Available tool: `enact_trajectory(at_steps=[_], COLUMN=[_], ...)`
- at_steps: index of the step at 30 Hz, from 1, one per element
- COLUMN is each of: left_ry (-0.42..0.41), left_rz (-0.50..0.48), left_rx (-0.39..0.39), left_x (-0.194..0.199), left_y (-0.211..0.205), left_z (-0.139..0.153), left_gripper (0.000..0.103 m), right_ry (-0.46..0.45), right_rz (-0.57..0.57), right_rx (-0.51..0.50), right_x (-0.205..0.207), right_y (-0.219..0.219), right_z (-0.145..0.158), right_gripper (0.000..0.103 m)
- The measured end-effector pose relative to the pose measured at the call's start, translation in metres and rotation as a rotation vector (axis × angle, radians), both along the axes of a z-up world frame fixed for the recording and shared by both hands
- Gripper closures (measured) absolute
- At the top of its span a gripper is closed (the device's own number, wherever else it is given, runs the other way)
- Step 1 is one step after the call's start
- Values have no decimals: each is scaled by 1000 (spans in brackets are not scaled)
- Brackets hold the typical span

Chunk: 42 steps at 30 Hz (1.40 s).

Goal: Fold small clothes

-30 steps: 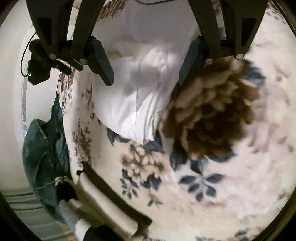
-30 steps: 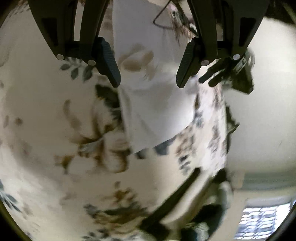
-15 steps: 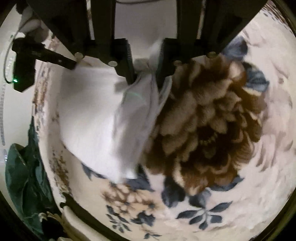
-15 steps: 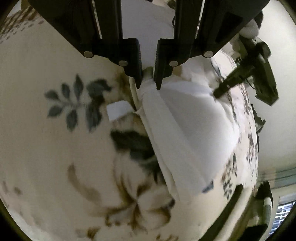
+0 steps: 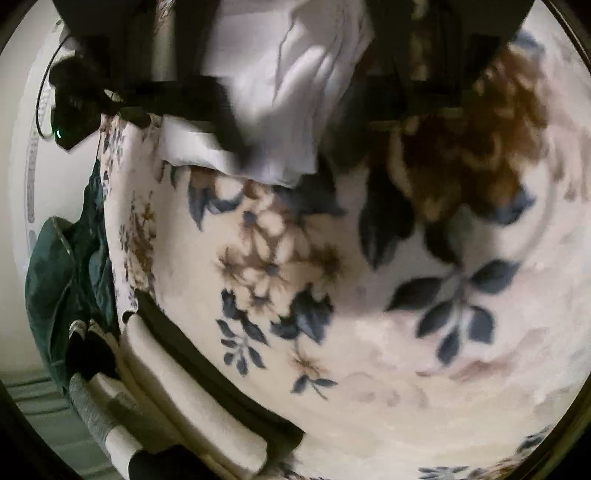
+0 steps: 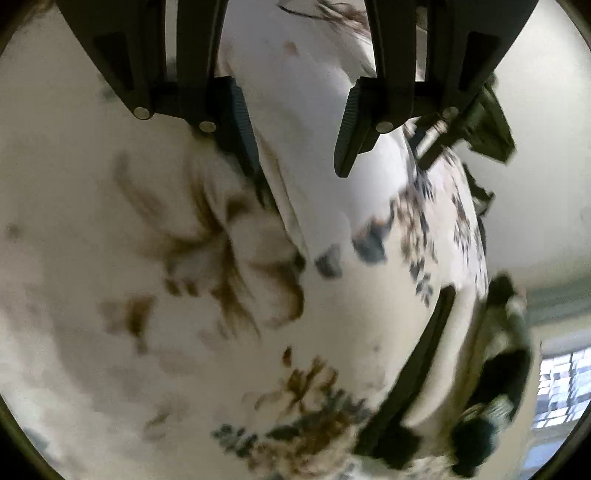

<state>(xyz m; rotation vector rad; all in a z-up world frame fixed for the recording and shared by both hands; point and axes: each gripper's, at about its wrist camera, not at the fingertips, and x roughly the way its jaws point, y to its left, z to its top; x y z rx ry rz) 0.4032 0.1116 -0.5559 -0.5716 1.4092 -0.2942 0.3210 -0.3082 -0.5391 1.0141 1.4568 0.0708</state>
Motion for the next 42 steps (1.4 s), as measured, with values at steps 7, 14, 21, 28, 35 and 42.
enact_trajectory(at_steps=[7,14,21,28,35,42], left_ry=[-21,-44,-124,-49,154,209], left_rz=[-42,-70,-102,-57,-35,-20], left_rx=[70,90,253,250,235,146], left_x=[3,-6,-61,-172,-291,-332], left_y=[8,-1,-3,30,51,40], left_z=[-3,21,66,92,31,-24], left_gripper=[89,83,7,7,7,8], right_ry=[-28,-10,-15,70,171,221], right_rz=[1,39,142,193,225,211], right_rx=[-49,-23,-66,-45,12,85], right_x=[33,27,-28,-136,-252,-309], right_y=[11,4,17,29,54,71], right_z=[-22,-17,23,42,12,-43], right_gripper=[100,99,11,11,11,11])
